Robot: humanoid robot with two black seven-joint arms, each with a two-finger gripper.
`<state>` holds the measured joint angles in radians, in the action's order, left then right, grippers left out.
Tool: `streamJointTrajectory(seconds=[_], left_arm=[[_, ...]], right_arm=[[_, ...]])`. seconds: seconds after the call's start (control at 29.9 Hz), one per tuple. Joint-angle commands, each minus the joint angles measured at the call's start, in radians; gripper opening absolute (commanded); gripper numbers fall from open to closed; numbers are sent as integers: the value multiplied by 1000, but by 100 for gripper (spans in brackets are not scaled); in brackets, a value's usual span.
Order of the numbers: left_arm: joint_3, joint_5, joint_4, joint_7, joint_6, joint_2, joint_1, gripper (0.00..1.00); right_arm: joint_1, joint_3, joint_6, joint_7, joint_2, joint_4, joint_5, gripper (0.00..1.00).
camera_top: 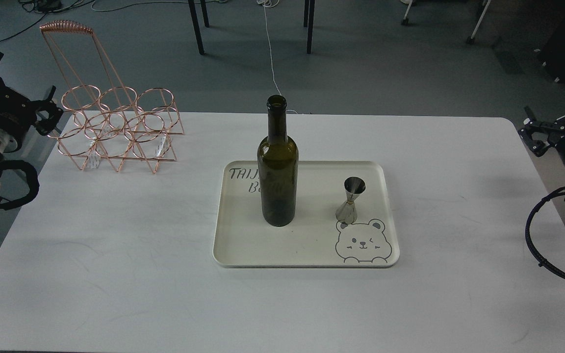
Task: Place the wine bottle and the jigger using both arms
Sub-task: 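Raise the right gripper and move it toward the tray, then reach the right gripper to the metal jigger on the tray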
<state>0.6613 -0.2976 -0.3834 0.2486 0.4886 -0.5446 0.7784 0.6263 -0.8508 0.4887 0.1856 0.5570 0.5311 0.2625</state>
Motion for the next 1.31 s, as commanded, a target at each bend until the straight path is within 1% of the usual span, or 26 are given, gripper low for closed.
streamJointTrajectory(seconds=[0.0, 0.07, 0.2, 0.3, 0.44, 0.57, 0.67, 0.74, 0.84, 0.87, 1.0, 1.1, 1.17, 1.27], left_arm=[[1, -2, -3, 8, 0, 2, -1, 99], [0, 0, -2, 15, 0, 6, -1, 99], [1, -2, -3, 11, 0, 26, 2, 99], [1, 0, -6, 11, 0, 35, 1, 99], [1, -2, -9, 14, 0, 35, 1, 99], [1, -3, -9, 11, 0, 43, -1, 99], [1, -3, -6, 12, 0, 46, -1, 99], [1, -3, -2, 21, 0, 46, 1, 99], [1, -2, 0, 49, 0, 43, -1, 99], [0, -2, 0, 52, 0, 43, -1, 99], [0, 0, 0, 41, 0, 40, 1, 99], [0, 0, 0, 41, 0, 40, 1, 99], [0, 0, 0, 41, 0, 40, 1, 99], [1, -2, -2, 43, 0, 40, 1, 99]], right_arm=[[0, 15, 0, 2, 0, 1, 0, 100], [0, 15, 0, 2, -2, 1, 0, 100], [0, 22, 0, 11, -9, 1, -3, 100], [13, 71, 0, 15, -9, 18, -25, 99], [13, 101, 0, 20, 33, 113, -42, 99], [6, 104, 0, 22, 147, 265, -167, 99], [0, 102, 0, 22, 201, 407, -293, 99], [-5, 104, 0, 23, 228, 481, -391, 99], [-25, 104, 0, 38, 235, 568, -576, 99], [-31, 104, -2, 43, 235, 607, -642, 99], [-77, 108, -134, 49, 241, 769, -912, 99], [-111, 108, -179, 49, 258, 854, -1165, 99], [-128, 108, -208, 54, 258, 889, -1332, 99], [-135, 110, -258, 81, 250, 900, -1555, 99]])
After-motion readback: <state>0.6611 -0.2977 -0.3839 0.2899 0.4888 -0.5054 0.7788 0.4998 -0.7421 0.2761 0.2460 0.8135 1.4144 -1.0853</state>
